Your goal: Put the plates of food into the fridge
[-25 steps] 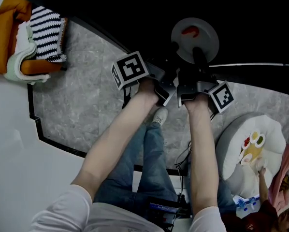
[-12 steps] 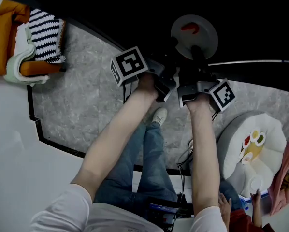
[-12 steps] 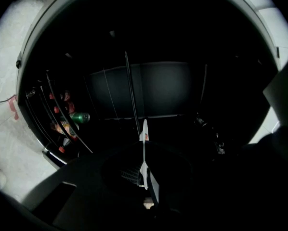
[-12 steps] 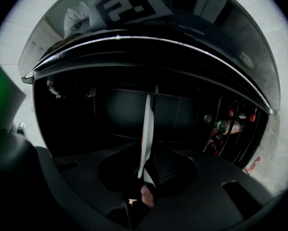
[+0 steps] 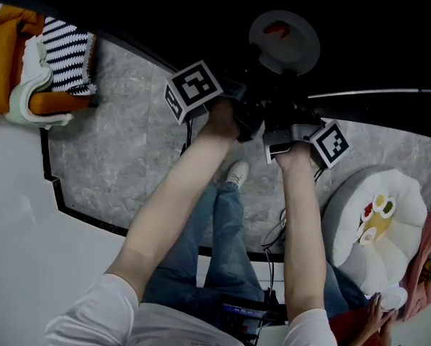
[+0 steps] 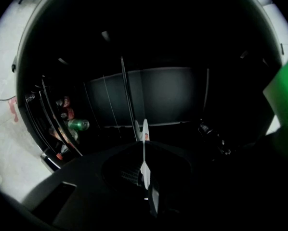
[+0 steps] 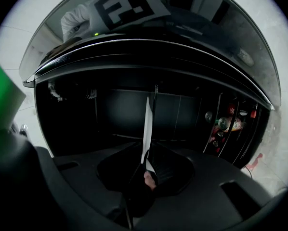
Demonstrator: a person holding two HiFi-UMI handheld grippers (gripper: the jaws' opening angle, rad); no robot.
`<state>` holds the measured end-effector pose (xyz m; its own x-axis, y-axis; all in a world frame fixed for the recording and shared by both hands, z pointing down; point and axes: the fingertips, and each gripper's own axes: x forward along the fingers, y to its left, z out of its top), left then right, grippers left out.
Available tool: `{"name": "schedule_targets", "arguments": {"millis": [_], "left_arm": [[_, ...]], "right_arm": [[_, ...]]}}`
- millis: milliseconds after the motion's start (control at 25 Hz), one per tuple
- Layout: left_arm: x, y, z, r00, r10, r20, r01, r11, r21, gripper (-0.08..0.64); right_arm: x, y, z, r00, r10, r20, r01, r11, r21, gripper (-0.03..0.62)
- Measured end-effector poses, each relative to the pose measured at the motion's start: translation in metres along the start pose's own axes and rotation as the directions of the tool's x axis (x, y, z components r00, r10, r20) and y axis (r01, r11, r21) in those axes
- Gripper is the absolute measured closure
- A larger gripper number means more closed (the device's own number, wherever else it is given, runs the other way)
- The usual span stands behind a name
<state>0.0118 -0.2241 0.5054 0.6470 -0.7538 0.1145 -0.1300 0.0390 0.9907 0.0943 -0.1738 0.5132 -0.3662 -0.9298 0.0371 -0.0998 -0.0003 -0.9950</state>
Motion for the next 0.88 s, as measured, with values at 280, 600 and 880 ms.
{"name": "schedule_targets", "arguments": {"millis": [280,600,880], "left_arm": [[0.010,0.001,0.015,0.998,0.021,0.055,-0.020,1.000,-0.012,0.545],[0.011,0.002,0.018,0.996,0.026,0.089,-0.023,0.999,-0.027,0.545],[0.017,0.000,0.008,0.999,-0.029,0.035,0.032,0.995,-0.098,0.523]], "right_arm": [[0.001,-0.002,0.002,1.000,0.000,0.000,0.000,1.000,0.004,0.525],[-0.005,-0.003,0.006,0.999,-0.009,0.034,0.010,1.000,-0.023,0.526],[-0.003,-0.003,0.008,0.999,-0.011,0.042,0.012,1.000,-0.019,0.525]]}}
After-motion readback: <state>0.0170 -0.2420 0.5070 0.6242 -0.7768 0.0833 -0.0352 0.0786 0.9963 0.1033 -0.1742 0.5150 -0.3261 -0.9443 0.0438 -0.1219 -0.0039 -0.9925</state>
